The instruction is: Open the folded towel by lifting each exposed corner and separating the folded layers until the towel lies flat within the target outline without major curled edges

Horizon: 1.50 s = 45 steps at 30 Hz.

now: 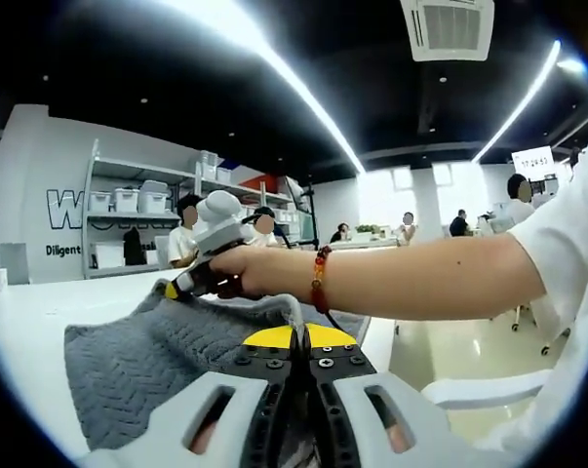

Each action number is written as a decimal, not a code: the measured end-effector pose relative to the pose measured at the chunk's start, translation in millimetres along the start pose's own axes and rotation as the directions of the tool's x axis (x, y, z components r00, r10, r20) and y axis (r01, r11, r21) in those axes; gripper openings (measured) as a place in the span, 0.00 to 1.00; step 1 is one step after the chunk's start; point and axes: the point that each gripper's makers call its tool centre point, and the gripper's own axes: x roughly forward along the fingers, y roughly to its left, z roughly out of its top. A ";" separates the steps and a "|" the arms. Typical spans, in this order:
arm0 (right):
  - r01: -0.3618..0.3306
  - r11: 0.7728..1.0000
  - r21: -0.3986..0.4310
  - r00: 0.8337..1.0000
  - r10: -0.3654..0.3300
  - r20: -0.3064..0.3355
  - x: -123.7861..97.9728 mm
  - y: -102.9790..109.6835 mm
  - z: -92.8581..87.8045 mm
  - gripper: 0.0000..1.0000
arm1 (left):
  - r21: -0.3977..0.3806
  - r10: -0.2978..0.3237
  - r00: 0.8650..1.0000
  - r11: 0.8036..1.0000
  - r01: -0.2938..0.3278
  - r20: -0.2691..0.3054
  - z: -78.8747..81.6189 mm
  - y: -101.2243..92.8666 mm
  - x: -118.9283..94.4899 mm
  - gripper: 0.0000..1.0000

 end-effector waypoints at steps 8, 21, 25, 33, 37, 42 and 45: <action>0.001 1.000 -0.003 1.000 -0.001 0.001 2.8 -4.0 4.8 0.00 | -0.017 -0.009 1.000 1.000 0.009 0.006 1.2 -3.8 -0.3 0.00; 0.009 0.999 -0.038 1.000 -0.009 0.003 1.1 0.3 16.4 0.00 | -0.012 -0.006 0.999 1.000 0.006 0.041 12.5 -0.1 -8.7 0.00; 0.008 0.999 -0.036 1.000 -0.008 0.003 1.5 3.7 18.9 0.00 | -0.017 0.000 0.998 1.000 0.001 0.055 15.5 2.4 -12.9 0.00; 0.005 0.999 -0.046 1.000 -0.004 0.006 1.2 10.5 24.0 0.00 | -0.021 0.011 0.998 1.000 -0.009 0.067 18.4 7.8 -22.4 0.00; 0.001 0.999 -0.052 1.000 0.000 0.006 1.3 13.9 27.5 0.00 | -0.025 0.018 0.997 1.000 -0.016 0.079 22.6 12.1 -28.2 0.00; 0.001 0.998 -0.060 1.000 0.000 0.012 1.3 16.7 33.0 0.00 | -0.023 0.021 0.996 1.000 -0.019 0.089 24.8 14.5 -30.9 0.00; 0.002 0.998 -0.059 1.000 -0.002 0.011 0.9 18.2 34.4 0.00 | -0.015 0.024 0.996 1.000 -0.023 0.091 26.0 15.6 -32.6 0.00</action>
